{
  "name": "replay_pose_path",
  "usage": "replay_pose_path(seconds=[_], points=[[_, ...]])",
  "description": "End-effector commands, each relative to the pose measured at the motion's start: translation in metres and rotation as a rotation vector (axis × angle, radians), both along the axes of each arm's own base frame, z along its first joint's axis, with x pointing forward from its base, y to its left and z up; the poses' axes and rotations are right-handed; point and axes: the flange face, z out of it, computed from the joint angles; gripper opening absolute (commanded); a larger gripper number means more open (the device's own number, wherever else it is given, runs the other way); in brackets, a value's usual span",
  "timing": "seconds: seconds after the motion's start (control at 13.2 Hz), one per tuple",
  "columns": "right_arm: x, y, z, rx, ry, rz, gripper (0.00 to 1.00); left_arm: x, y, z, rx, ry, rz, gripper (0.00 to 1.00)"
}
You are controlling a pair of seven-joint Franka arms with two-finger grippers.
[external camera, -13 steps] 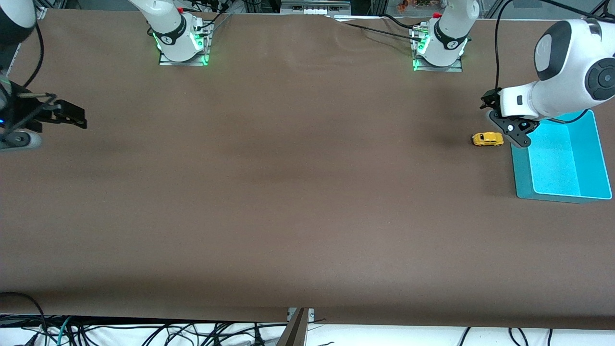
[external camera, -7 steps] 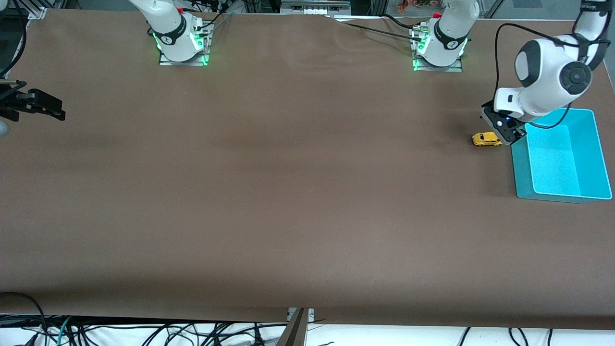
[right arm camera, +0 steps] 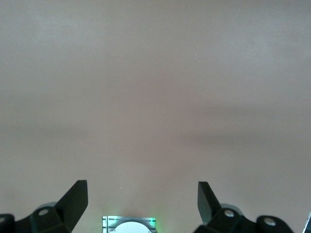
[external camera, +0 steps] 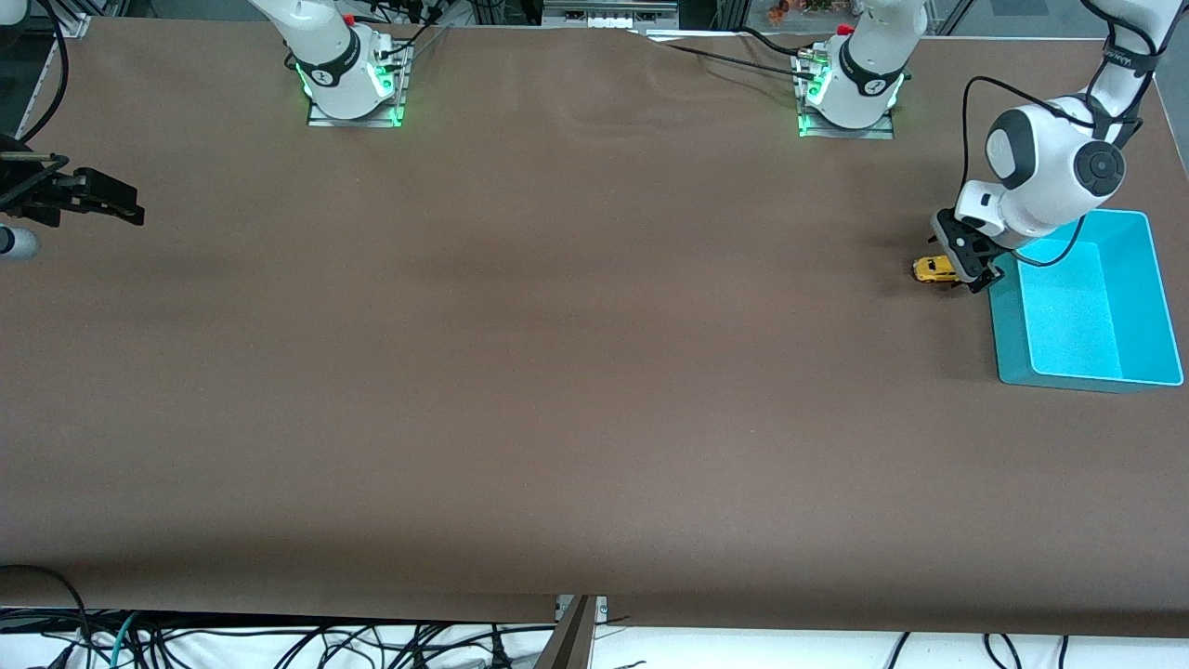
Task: Wind and store yellow beetle car
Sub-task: 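Close the left gripper on the yellow car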
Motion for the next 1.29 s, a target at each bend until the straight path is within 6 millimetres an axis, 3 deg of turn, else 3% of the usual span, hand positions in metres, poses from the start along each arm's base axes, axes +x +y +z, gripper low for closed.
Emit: replay_pose_path(seconds=[0.0, 0.38, 0.46, 0.53, 0.61, 0.68, 0.83, 1.06, 1.14, 1.21], points=[[0.000, -0.003, 0.000, 0.018, -0.013, -0.006, 1.00, -0.001, 0.000, -0.009, 0.002, -0.027, -0.073, 1.00], [0.006, -0.003, 0.001, 0.017, -0.025, -0.002, 1.00, -0.003, 0.003, -0.015, -0.003, -0.028, -0.075, 0.97], [0.006, -0.003, 0.001, 0.017, -0.027, -0.002, 1.00, -0.003, 0.005, -0.014, -0.002, -0.029, -0.072, 0.89], [0.006, -0.003, 0.001, 0.017, -0.027, -0.002, 1.00, -0.004, 0.008, -0.014, 0.002, -0.028, -0.098, 0.73], [0.006, -0.003, 0.001, 0.017, -0.027, -0.002, 1.00, -0.004, 0.010, -0.013, 0.005, -0.029, -0.133, 0.48], [0.008, -0.001, -0.001, 0.017, -0.024, 0.001, 1.00, -0.003, 0.011, -0.011, 0.008, -0.034, -0.148, 0.34], [0.008, -0.001, 0.001, 0.017, -0.028, 0.002, 1.00, -0.001, 0.011, -0.008, 0.011, -0.042, -0.176, 0.15], [0.008, -0.001, 0.000, 0.017, -0.027, 0.002, 1.00, 0.004, 0.012, 0.004, 0.021, -0.052, -0.193, 0.13], [0.008, -0.001, 0.001, 0.017, -0.027, 0.002, 1.00, 0.006, 0.002, 0.009, 0.015, -0.035, -0.205, 0.13], [0.008, -0.001, 0.001, 0.017, -0.028, 0.002, 1.00, 0.017, -0.023, 0.019, -0.005, -0.032, -0.227, 0.13]])
